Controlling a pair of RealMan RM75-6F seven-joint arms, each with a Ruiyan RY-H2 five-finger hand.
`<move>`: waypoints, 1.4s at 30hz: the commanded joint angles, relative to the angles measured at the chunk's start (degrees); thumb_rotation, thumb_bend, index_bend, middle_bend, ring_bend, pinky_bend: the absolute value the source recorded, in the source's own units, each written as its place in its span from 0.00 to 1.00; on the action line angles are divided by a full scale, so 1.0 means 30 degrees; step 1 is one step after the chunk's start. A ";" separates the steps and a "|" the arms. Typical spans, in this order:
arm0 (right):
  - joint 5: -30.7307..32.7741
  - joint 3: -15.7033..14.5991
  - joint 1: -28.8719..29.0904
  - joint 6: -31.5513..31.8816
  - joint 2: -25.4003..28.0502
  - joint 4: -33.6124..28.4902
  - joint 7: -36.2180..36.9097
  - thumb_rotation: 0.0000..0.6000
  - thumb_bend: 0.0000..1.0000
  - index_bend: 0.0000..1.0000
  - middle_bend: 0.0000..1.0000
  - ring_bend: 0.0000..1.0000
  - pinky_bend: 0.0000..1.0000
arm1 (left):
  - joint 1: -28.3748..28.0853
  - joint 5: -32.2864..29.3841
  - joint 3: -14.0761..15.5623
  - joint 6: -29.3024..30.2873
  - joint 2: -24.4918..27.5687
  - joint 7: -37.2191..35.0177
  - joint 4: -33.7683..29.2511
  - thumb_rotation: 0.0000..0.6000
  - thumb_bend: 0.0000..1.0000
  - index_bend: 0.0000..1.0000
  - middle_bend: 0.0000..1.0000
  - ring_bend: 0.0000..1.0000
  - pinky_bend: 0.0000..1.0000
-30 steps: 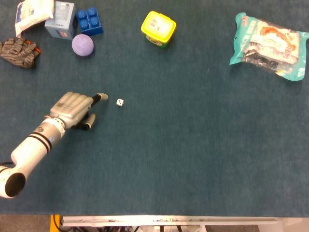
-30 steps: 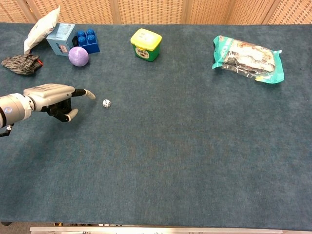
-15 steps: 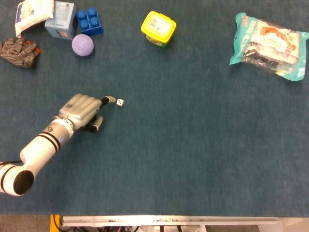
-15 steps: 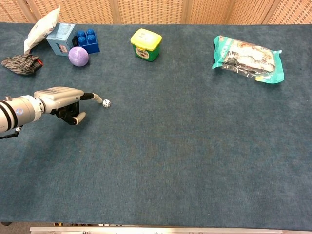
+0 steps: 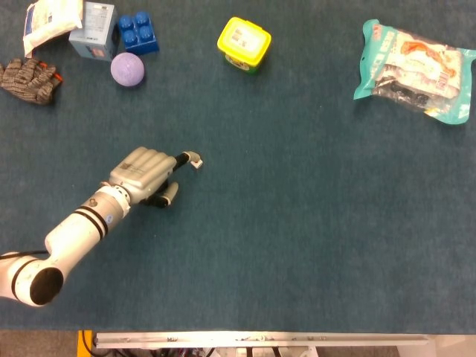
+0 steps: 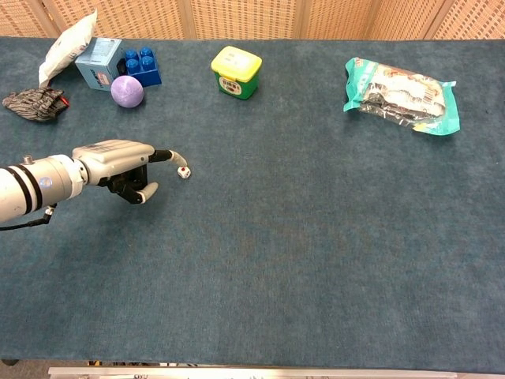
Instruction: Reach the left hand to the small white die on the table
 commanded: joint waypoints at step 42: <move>0.0246 0.0059 0.0017 -0.0544 -0.0259 0.0744 0.0442 1.00 0.44 0.15 0.34 0.30 0.33 | 0.0662 0.0287 0.0728 0.3454 0.0418 0.0488 -0.1282 1.00 0.59 0.06 0.95 0.94 0.97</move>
